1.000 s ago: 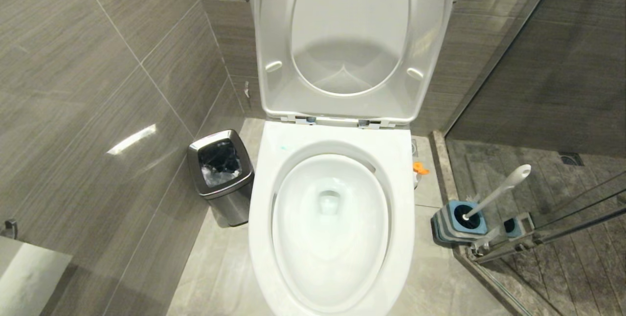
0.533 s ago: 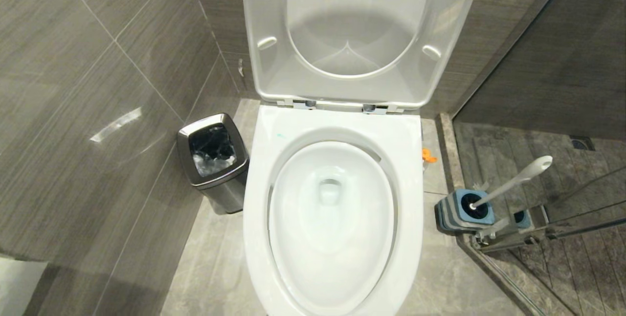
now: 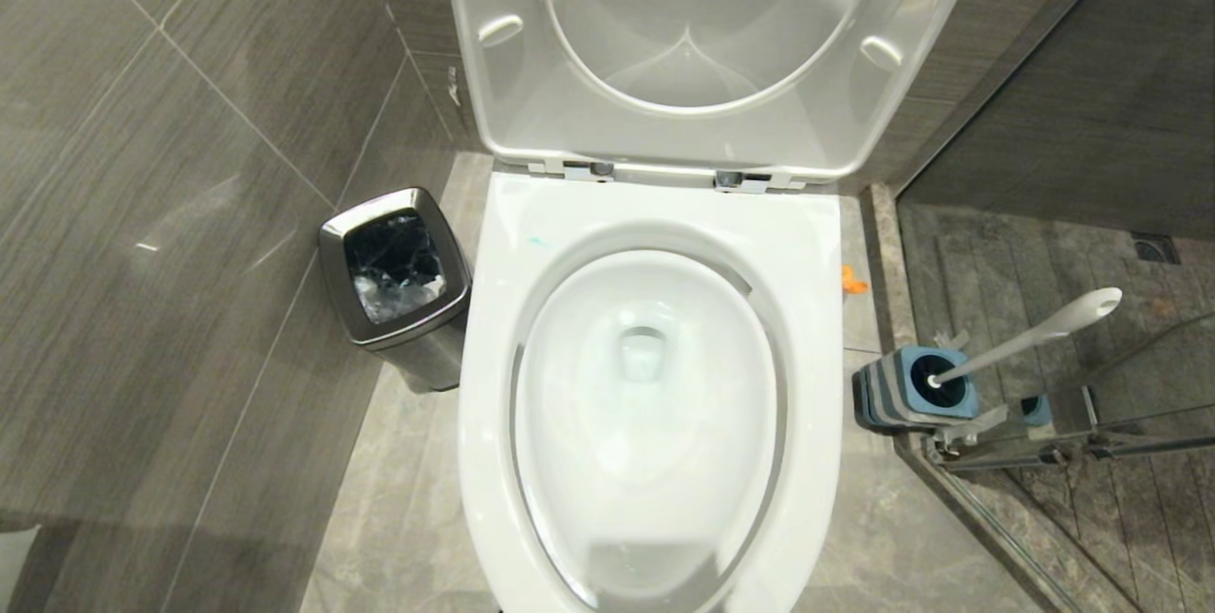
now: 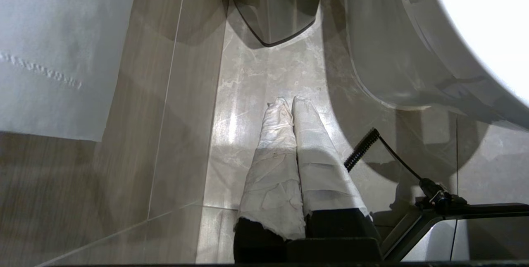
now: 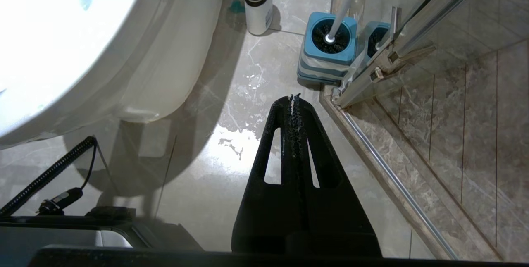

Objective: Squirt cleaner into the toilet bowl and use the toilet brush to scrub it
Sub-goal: Pour in the cleaning agent

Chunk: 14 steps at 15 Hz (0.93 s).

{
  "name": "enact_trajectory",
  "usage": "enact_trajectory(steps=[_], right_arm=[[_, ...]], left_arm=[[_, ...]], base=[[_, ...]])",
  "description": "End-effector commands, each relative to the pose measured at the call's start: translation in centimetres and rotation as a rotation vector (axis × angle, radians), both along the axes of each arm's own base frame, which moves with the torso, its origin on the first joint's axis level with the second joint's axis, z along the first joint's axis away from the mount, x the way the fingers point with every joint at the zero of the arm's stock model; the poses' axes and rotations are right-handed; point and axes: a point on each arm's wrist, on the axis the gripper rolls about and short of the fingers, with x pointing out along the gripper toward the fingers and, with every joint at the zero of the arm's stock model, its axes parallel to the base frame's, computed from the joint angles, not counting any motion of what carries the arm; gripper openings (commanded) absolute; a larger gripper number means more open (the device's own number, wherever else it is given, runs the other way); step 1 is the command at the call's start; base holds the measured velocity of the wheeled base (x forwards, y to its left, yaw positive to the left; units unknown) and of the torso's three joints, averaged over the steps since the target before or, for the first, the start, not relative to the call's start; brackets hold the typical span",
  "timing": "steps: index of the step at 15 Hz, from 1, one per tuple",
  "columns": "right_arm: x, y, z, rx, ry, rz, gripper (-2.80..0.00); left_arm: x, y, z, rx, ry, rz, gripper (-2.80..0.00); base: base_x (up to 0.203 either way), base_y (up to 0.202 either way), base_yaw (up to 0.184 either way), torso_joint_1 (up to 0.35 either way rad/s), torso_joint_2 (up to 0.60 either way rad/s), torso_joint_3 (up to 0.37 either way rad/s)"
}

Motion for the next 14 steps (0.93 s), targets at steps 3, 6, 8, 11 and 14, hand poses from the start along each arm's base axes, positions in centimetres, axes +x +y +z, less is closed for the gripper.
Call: enact_trajectory(steps=[3,6,8,11,14], right_arm=[[0.03,0.00,0.01,0.000,0.006,0.000,-2.80],[0.02,0.00,0.02,0.000,0.003,0.000,-2.80],[0.02,0.00,0.02,0.000,0.003,0.000,-2.80],[0.02,0.00,0.02,0.000,0.003,-0.002,-2.80],[0.03,0.00,0.01,0.000,0.004,0.000,-2.80]], left_arm=[[-0.01,0.00,-0.01,0.000,0.000,-0.001,-2.80],[-0.01,0.00,-0.01,0.000,0.000,-0.001,-2.80],[-0.01,0.00,-0.01,0.002,0.000,-0.001,-2.80],[-0.01,0.00,0.01,0.000,-0.001,-0.001,-2.80],[-0.01,0.00,-0.01,0.000,0.000,-0.001,-2.80]], base=[[0.000,0.000,0.000,0.000,0.00,-0.035],[0.000,0.000,0.000,0.002,0.00,-0.153],[0.000,0.000,0.000,0.002,0.00,-0.191],[0.000,0.000,0.000,0.003,0.00,-0.088],[0.000,0.000,0.000,0.001,0.00,-0.118]])
